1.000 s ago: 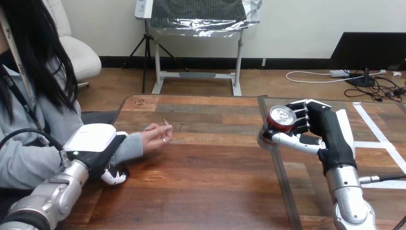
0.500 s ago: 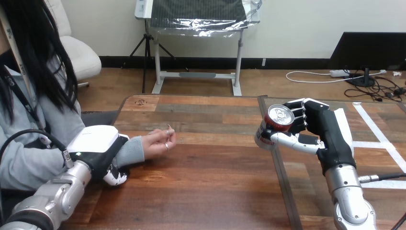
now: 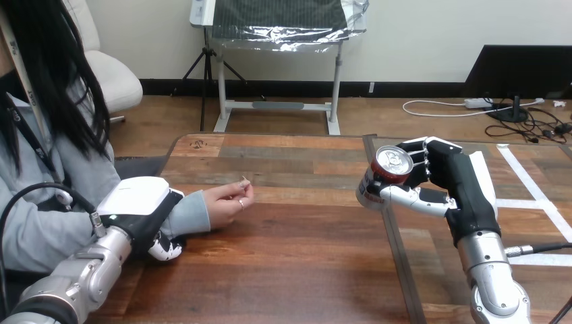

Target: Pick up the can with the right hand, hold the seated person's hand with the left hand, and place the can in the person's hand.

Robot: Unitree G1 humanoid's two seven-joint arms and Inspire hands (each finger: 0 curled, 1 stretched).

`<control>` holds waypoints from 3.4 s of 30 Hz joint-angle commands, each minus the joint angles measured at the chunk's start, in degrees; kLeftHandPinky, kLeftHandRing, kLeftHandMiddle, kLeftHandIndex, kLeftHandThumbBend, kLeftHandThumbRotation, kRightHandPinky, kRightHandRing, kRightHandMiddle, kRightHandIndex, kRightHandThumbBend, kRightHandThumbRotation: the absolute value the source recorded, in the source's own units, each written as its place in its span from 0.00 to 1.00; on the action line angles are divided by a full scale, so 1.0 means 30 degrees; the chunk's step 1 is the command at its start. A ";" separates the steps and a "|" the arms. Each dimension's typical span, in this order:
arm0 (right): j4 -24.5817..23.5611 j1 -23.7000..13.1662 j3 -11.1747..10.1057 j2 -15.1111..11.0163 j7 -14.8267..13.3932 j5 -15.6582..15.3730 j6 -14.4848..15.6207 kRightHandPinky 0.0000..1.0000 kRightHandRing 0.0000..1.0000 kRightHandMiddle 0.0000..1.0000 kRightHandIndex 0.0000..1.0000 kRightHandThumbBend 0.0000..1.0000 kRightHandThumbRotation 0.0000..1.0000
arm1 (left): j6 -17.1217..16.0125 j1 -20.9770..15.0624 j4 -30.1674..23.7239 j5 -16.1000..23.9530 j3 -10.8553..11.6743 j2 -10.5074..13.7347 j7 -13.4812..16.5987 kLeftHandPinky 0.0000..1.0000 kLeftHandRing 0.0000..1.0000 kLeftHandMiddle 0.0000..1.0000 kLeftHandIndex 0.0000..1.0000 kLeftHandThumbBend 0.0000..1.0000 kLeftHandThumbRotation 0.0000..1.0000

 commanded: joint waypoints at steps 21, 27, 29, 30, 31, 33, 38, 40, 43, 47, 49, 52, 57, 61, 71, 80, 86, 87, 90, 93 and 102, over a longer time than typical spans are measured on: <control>0.0150 -0.1035 -0.0082 0.0024 0.0060 0.0060 -0.0795 0.44 0.45 0.51 0.54 0.72 0.00 | -0.0861 0.0405 0.0018 -0.0177 -0.0182 -0.0437 0.1708 0.64 0.69 0.75 0.78 0.99 0.16; 0.0323 -0.1140 -0.0096 0.0029 0.0153 0.0113 -0.0861 0.43 0.45 0.51 0.54 0.73 0.00 | -0.0826 0.0497 0.0027 -0.0584 0.0123 -0.0554 0.1643 0.73 0.79 0.82 0.85 1.00 0.23; 0.0413 -0.1186 -0.0139 0.0068 0.0269 0.0215 -0.0911 0.43 0.45 0.51 0.54 0.73 0.00 | -0.0816 0.0541 0.0008 -0.0633 0.0134 -0.0567 0.1802 0.75 0.81 0.84 0.87 1.00 0.25; 0.0469 -0.1214 -0.0170 0.0094 0.0341 0.0282 -0.0939 0.43 0.45 0.51 0.54 0.73 0.00 | -0.0816 0.0564 -0.0006 -0.0636 0.0122 -0.0569 0.1920 0.77 0.82 0.84 0.88 1.00 0.27; 0.0511 -0.1234 -0.0191 0.0111 0.0392 0.0327 -0.0962 0.43 0.45 0.51 0.54 0.73 0.00 | -0.0814 0.0578 -0.0016 -0.0647 0.0106 -0.0569 0.2001 0.79 0.84 0.86 0.89 1.00 0.29; 0.0606 -0.1286 -0.0188 0.0115 0.0448 0.0334 -0.1014 0.43 0.45 0.51 0.54 0.72 0.00 | -0.0712 0.0607 -0.0040 -0.0642 0.0045 -0.0598 0.2239 0.81 0.86 0.86 0.90 1.00 0.30; 0.0825 -0.1397 -0.0197 0.0150 0.0519 0.0320 -0.1089 0.43 0.45 0.51 0.54 0.72 0.00 | -0.0634 0.0680 -0.0057 -0.0625 -0.0069 -0.0648 0.2685 0.85 0.88 0.87 0.91 1.00 0.34; 0.0893 -0.1425 -0.0182 0.0146 0.0535 0.0287 -0.1143 0.43 0.45 0.51 0.54 0.73 0.00 | -0.0662 0.0708 -0.0062 -0.0622 -0.0090 -0.0660 0.2829 0.86 0.88 0.87 0.91 1.00 0.35; 0.1008 -0.1468 -0.0153 0.0139 0.0572 0.0236 -0.1135 0.43 0.45 0.51 0.54 0.73 0.00 | -0.0738 0.0774 -0.0045 -0.0729 -0.0024 -0.0739 0.2940 0.85 0.87 0.86 0.90 1.00 0.35; 0.1108 -0.1511 -0.0104 0.0153 0.0437 0.0118 -0.1029 0.43 0.45 0.51 0.54 0.74 0.00 | -0.0610 0.0800 -0.0077 -0.0954 0.0086 -0.0853 0.2660 0.81 0.84 0.86 0.89 1.00 0.34; 0.1111 -0.1515 -0.0085 0.0156 0.0427 0.0094 -0.0973 0.43 0.45 0.51 0.54 0.74 0.00 | -0.0543 0.0785 -0.0033 -0.0959 0.0057 -0.0881 0.2607 0.79 0.83 0.85 0.88 1.00 0.34; 0.1119 -0.1513 -0.0103 0.0182 0.0618 0.0190 -0.0998 0.43 0.45 0.51 0.54 0.74 0.00 | -0.0667 0.0826 -0.0128 -0.1006 0.0057 -0.0867 0.2654 0.76 0.80 0.83 0.87 1.00 0.32; 0.1250 -0.1530 -0.0114 0.0194 0.0656 0.0206 -0.1171 0.43 0.45 0.51 0.54 0.74 0.00 | -0.0899 0.0871 -0.0230 -0.0994 0.0007 -0.0838 0.2930 0.70 0.75 0.80 0.84 0.98 0.27; 0.1282 -0.1543 -0.0100 0.0189 0.0708 0.0205 -0.1166 0.43 0.45 0.51 0.54 0.74 0.00 | -0.0902 0.0854 -0.0320 -0.0995 -0.0033 -0.0810 0.2835 0.65 0.70 0.75 0.80 0.97 0.22; 0.1358 -0.1565 -0.0111 0.0166 0.0776 0.0196 -0.1256 0.42 0.45 0.51 0.54 0.75 0.00 | -0.0984 0.0843 -0.0463 -0.1040 -0.0019 -0.0810 0.2655 0.57 0.62 0.67 0.72 0.95 0.12; 0.1357 -0.1567 -0.0145 0.0160 0.0983 0.0276 -0.1327 0.42 0.45 0.51 0.54 0.75 0.00 | -0.0853 0.0789 -0.0465 -0.0839 -0.0199 -0.0830 0.2587 0.53 0.57 0.62 0.68 0.94 0.07; 0.1322 -0.1557 -0.0104 0.0116 0.0951 0.0167 -0.1398 0.42 0.45 0.50 0.53 0.75 0.00 | -0.0865 0.0814 -0.0423 -0.0863 -0.0190 -0.0877 0.2570 0.53 0.58 0.63 0.67 0.94 0.07; 0.1334 -0.1562 -0.0114 0.0121 0.0978 0.0186 -0.1423 0.42 0.45 0.50 0.53 0.75 0.00 | -0.0794 0.0801 -0.0426 -0.0853 -0.0205 -0.0886 0.2472 0.54 0.58 0.63 0.67 0.94 0.07; 0.1377 -0.1563 -0.0130 0.0107 0.1115 0.0237 -0.1542 0.42 0.44 0.50 0.53 0.76 0.00 | -0.0770 0.0804 -0.0429 -0.0909 -0.0176 -0.0912 0.2295 0.54 0.59 0.63 0.68 0.94 0.07; 0.1351 -0.1552 -0.0151 0.0110 0.1190 0.0276 -0.1500 0.42 0.44 0.50 0.53 0.75 0.00 | -0.0658 0.0809 -0.0487 -0.0909 -0.0180 -0.0914 0.2128 0.55 0.59 0.64 0.69 0.93 0.08; 0.1404 -0.1527 -0.0184 0.0089 0.1283 0.0278 -0.1612 0.42 0.44 0.50 0.53 0.75 0.00 | -0.0623 0.0933 -0.0524 -0.1083 -0.0043 -0.0981 0.1919 0.56 0.61 0.66 0.72 0.94 0.09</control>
